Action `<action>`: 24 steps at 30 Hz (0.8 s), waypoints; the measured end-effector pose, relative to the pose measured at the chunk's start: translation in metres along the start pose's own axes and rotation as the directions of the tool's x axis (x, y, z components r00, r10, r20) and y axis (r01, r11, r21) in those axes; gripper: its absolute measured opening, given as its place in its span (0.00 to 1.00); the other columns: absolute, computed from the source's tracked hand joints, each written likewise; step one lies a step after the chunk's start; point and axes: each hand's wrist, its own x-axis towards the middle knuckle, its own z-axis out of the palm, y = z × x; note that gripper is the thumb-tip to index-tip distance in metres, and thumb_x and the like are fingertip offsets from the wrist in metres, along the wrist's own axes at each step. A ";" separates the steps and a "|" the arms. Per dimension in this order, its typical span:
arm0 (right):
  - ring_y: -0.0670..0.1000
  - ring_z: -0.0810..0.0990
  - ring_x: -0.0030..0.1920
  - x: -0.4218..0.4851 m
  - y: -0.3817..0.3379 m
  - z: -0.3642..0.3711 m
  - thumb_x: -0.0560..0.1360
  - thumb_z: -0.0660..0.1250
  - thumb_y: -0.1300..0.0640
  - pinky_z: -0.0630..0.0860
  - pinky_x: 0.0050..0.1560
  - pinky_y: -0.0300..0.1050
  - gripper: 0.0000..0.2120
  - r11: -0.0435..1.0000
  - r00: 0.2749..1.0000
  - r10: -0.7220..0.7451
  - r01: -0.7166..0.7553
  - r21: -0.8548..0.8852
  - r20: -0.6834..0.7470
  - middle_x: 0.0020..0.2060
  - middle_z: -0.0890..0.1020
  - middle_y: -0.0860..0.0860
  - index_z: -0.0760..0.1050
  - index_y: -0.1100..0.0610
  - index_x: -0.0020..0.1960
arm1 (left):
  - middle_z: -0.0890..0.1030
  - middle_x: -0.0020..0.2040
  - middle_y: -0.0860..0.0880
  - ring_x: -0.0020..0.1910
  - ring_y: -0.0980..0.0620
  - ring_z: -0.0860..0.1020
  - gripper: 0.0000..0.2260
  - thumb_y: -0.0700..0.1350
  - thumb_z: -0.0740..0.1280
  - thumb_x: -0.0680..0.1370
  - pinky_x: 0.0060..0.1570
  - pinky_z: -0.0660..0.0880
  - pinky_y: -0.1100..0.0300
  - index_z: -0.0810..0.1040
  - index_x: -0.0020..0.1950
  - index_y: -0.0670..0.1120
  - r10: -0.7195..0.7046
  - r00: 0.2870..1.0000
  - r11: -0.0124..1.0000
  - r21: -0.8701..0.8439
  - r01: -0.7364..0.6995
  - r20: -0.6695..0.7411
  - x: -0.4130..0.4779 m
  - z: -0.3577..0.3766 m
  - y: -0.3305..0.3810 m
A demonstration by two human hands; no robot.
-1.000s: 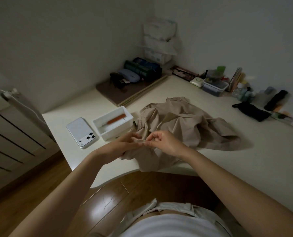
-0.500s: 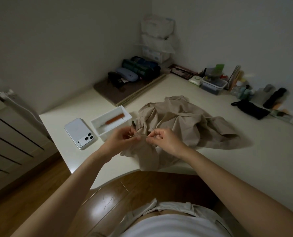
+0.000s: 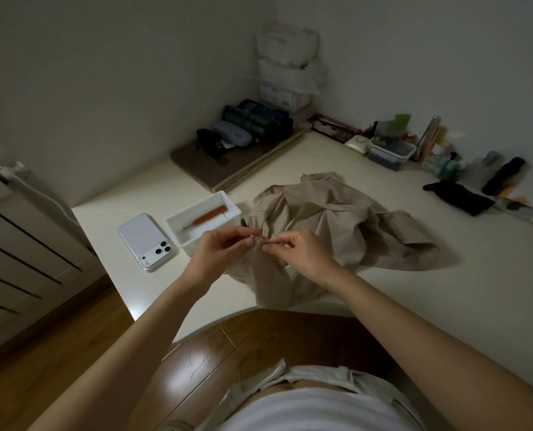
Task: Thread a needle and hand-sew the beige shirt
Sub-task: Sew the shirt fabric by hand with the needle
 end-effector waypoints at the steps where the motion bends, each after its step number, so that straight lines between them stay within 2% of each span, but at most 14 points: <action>1: 0.31 0.74 0.29 0.000 0.000 0.001 0.76 0.68 0.60 0.68 0.33 0.24 0.08 1.000 1.000 -0.001 0.001 0.005 -0.014 0.23 0.76 0.35 0.81 0.62 0.51 | 0.84 0.47 0.45 0.48 0.49 0.80 0.07 0.43 0.68 0.72 0.53 0.77 0.52 0.83 0.48 0.49 0.002 1.000 1.000 -0.025 -0.002 -0.006 0.000 0.001 0.000; 3: 0.34 0.78 0.36 0.001 0.000 0.002 0.75 0.68 0.58 0.73 0.39 0.26 0.08 1.000 0.999 -0.004 0.005 0.020 -0.044 0.31 0.81 0.39 0.81 0.60 0.52 | 0.84 0.46 0.47 0.47 0.52 0.80 0.07 0.41 0.66 0.75 0.49 0.77 0.60 0.82 0.50 0.47 0.002 1.000 0.998 -0.062 -0.003 -0.014 -0.002 0.003 0.000; 5: 0.40 0.80 0.44 0.002 0.000 0.003 0.75 0.68 0.57 0.76 0.46 0.29 0.10 1.000 0.997 -0.006 0.007 0.025 -0.076 0.40 0.83 0.46 0.81 0.59 0.53 | 0.82 0.46 0.48 0.45 0.56 0.79 0.09 0.45 0.66 0.75 0.45 0.76 0.64 0.79 0.54 0.48 -0.016 0.999 0.996 -0.091 0.013 -0.036 -0.004 0.007 0.000; 9: 0.47 0.82 0.49 0.002 0.002 0.003 0.75 0.68 0.57 0.77 0.51 0.34 0.11 1.000 0.994 -0.004 0.007 0.028 -0.107 0.46 0.84 0.52 0.80 0.59 0.55 | 0.81 0.52 0.46 0.51 0.50 0.79 0.22 0.56 0.68 0.69 0.53 0.74 0.53 0.73 0.60 0.49 -0.179 0.981 0.978 -0.121 0.169 -0.077 -0.002 0.008 -0.006; 11: 0.47 0.82 0.49 0.002 0.002 0.003 0.74 0.68 0.57 0.78 0.51 0.34 0.12 1.000 0.995 -0.006 0.008 0.020 -0.099 0.47 0.84 0.53 0.80 0.59 0.56 | 0.81 0.52 0.48 0.51 0.50 0.79 0.21 0.57 0.70 0.71 0.53 0.75 0.54 0.75 0.59 0.48 -0.227 0.974 0.973 -0.039 0.226 -0.019 -0.001 0.008 -0.006; 12: 0.46 0.82 0.49 0.002 0.002 0.003 0.74 0.68 0.57 0.78 0.51 0.33 0.12 1.000 0.996 -0.008 0.009 0.010 -0.094 0.48 0.84 0.52 0.80 0.59 0.57 | 0.82 0.50 0.49 0.48 0.52 0.80 0.18 0.55 0.70 0.73 0.48 0.77 0.58 0.77 0.57 0.47 -0.226 0.974 0.974 0.018 0.226 0.019 -0.001 0.009 -0.006; 15: 0.41 0.80 0.45 0.002 0.002 0.004 0.74 0.68 0.57 0.76 0.47 0.30 0.12 1.000 0.998 -0.002 0.000 -0.020 -0.070 0.43 0.84 0.48 0.80 0.58 0.56 | 0.80 0.36 0.52 0.33 0.60 0.76 0.08 0.46 0.68 0.77 0.31 0.70 0.70 0.80 0.49 0.42 -0.167 0.986 0.983 0.082 0.165 0.024 -0.001 0.013 -0.007; 17: 0.40 0.75 0.34 0.000 0.001 0.003 0.76 0.67 0.55 0.73 0.38 0.31 0.10 0.997 0.998 0.000 -0.005 -0.076 -0.055 0.32 0.79 0.44 0.80 0.58 0.54 | 0.78 0.34 0.51 0.31 0.60 0.75 0.06 0.44 0.68 0.76 0.29 0.68 0.71 0.79 0.45 0.41 -0.139 0.989 0.987 0.081 0.142 -0.047 0.000 0.012 -0.008; 18: 0.41 0.73 0.32 -0.001 0.000 0.003 0.78 0.65 0.53 0.72 0.38 0.35 0.11 0.992 0.999 0.000 -0.006 -0.123 -0.052 0.31 0.76 0.44 0.79 0.57 0.54 | 0.77 0.34 0.51 0.31 0.59 0.74 0.05 0.44 0.68 0.76 0.29 0.69 0.71 0.78 0.44 0.42 -0.127 0.989 0.988 0.073 0.133 -0.078 0.001 0.012 -0.008; 19: 0.43 0.74 0.35 -0.002 0.000 0.003 0.79 0.61 0.50 0.74 0.42 0.38 0.12 0.985 0.999 0.002 -0.011 -0.173 -0.050 0.34 0.76 0.46 0.78 0.56 0.56 | 0.77 0.34 0.50 0.32 0.59 0.75 0.05 0.43 0.68 0.77 0.30 0.69 0.70 0.78 0.43 0.43 -0.117 0.988 0.990 0.061 0.124 -0.099 0.001 0.012 -0.007; 20: 0.44 0.76 0.43 -0.002 0.000 0.003 0.81 0.57 0.49 0.74 0.49 0.39 0.15 0.976 0.999 0.011 -0.022 -0.216 -0.049 0.42 0.78 0.48 0.76 0.56 0.59 | 0.77 0.35 0.49 0.33 0.58 0.75 0.04 0.43 0.68 0.77 0.32 0.70 0.69 0.77 0.43 0.43 -0.108 0.988 0.992 0.052 0.114 -0.111 0.002 0.012 -0.008; 22: 0.45 0.72 0.59 -0.003 0.000 0.004 0.83 0.50 0.51 0.69 0.61 0.38 0.18 0.969 0.998 0.017 -0.031 -0.246 -0.058 0.59 0.74 0.50 0.71 0.55 0.67 | 0.78 0.38 0.46 0.37 0.55 0.76 0.04 0.43 0.68 0.77 0.36 0.73 0.66 0.77 0.44 0.44 -0.093 0.987 0.994 0.042 0.099 -0.129 0.002 0.011 -0.008; 24: 0.46 0.71 0.64 -0.005 -0.001 0.006 0.83 0.49 0.56 0.66 0.63 0.36 0.18 0.965 0.992 -0.055 0.023 -0.261 -0.115 0.64 0.72 0.51 0.68 0.56 0.70 | 0.79 0.40 0.44 0.39 0.53 0.76 0.04 0.43 0.67 0.77 0.38 0.73 0.63 0.78 0.43 0.45 -0.079 0.986 0.995 0.043 0.086 -0.149 0.002 0.009 -0.008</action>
